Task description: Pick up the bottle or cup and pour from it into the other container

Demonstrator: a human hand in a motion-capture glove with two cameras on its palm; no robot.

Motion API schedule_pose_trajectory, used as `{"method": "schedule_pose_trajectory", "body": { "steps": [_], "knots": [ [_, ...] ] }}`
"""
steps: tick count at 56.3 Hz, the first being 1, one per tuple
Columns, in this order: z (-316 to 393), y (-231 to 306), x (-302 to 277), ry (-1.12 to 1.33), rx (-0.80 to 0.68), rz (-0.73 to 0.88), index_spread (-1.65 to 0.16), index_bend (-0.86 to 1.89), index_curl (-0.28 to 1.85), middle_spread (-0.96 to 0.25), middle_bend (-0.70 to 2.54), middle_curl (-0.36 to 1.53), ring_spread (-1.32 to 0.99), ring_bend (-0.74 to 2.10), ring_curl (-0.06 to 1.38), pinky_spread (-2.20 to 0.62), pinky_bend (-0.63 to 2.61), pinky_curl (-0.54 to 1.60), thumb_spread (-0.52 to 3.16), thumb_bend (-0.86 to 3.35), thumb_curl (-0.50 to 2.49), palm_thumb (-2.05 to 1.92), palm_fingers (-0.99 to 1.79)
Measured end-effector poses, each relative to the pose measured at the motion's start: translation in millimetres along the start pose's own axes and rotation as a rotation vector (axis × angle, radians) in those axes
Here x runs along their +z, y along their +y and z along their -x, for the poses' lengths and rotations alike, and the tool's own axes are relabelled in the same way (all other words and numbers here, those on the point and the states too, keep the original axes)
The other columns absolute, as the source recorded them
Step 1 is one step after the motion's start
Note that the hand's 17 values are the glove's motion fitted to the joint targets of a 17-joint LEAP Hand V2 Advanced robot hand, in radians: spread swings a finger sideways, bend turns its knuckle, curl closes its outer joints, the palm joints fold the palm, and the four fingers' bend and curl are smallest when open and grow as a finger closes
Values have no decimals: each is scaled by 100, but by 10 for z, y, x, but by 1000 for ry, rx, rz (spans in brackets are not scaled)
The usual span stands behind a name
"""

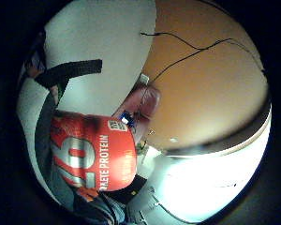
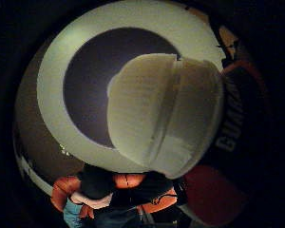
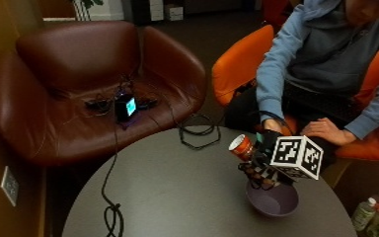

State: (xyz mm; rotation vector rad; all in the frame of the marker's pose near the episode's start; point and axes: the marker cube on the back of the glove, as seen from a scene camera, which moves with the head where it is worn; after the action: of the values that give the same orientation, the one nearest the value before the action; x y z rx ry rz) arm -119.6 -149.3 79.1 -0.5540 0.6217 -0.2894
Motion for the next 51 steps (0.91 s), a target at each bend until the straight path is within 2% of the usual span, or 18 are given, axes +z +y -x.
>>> {"method": "schedule_pose_trajectory", "body": {
  "steps": [9, 20, 38, 51],
  "knots": [
    [-28, 22, 11, -62, 8, -39, -23, 14, 39, -10, 41, 51, -21, 52, 47, -32, 38, 39, 9, -4, 74, 99, 120],
    [-118, 115, 105, -243, 12, -174, -23, 13, 39, -10, 42, 51, -21, 52, 46, -32, 38, 39, 9, -4, 74, 99, 120],
    [-419, 335, 265, -676, 52, -426, -22, 13, 38, -10, 42, 51, -21, 52, 46, -32, 37, 39, 10, -4, 75, 99, 118],
    [-639, 521, 314, -1097, 92, -575, -23, 13, 38, -10, 41, 51, -21, 51, 46, -31, 37, 39, 10, -4, 75, 100, 117]
  ]
}}
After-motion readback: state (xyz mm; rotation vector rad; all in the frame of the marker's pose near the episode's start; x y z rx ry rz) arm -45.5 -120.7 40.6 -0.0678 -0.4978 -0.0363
